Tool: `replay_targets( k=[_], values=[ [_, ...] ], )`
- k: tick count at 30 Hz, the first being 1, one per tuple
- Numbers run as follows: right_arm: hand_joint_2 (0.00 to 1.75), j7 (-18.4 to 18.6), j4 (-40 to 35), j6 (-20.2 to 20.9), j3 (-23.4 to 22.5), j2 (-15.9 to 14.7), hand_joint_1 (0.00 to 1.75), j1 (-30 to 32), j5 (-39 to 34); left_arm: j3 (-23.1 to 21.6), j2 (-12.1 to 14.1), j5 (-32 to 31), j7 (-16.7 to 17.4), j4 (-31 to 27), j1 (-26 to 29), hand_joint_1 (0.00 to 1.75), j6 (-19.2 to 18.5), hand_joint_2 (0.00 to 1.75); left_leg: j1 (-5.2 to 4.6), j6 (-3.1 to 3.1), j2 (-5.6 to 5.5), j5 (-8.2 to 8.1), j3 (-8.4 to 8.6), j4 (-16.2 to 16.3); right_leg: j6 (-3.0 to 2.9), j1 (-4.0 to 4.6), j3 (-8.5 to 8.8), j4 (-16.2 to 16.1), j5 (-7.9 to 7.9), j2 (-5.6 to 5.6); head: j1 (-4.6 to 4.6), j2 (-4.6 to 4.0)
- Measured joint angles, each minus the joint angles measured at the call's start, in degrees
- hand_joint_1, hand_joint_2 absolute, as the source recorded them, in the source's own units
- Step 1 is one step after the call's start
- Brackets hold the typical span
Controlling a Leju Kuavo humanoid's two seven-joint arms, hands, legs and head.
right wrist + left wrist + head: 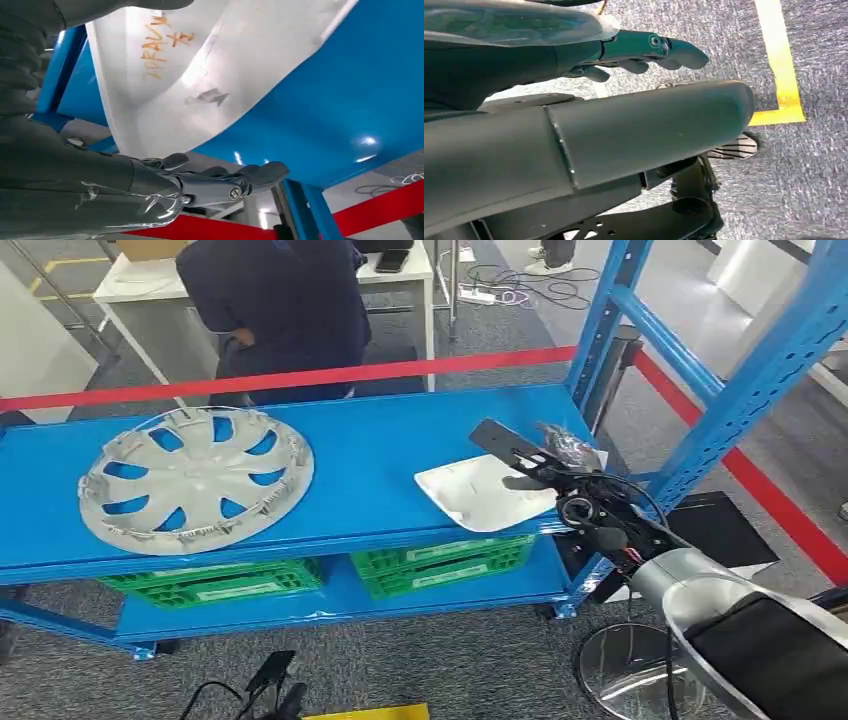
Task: Take the parts from the cabinet and place them on the table.
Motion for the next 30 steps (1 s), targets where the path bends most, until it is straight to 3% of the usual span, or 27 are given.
replay_targets(
  k=[5,11,30],
  values=[
    [1.75,0.65,0.0,0.41,-0.2,-0.02,0.0,-0.03,1.26,0.0,0.02,0.09,-0.09,0.0,0.0,0.0,-0.07,0.0,0.0,0.0,0.0,0.0,0.0,0.0,0.0,0.0,-0.01,0.0,0.0,0.01,0.0,0.0],
    [1.75,3.54,0.02,4.22,0.0,-1.03,0.0,-0.86,3.61,0.0,0.09,0.13,-0.17,0.0,-0.01,0.0,-0.5,0.0,0.0,0.0,-0.01,0.0,0.0,0.01,0.0,0.0,0.0,0.0,0.0,-0.01,0.0,0.0],
    [1.75,8.11,0.02,4.96,0.89,-3.8,0.0,-2.0,8.0,-0.02,0.09,0.28,-0.33,0.0,-0.02,0.0,-0.63,0.0,0.0,0.0,0.0,0.0,0.0,0.01,0.0,0.0,-0.01,0.0,0.0,0.0,0.0,0.0]
  ],
)
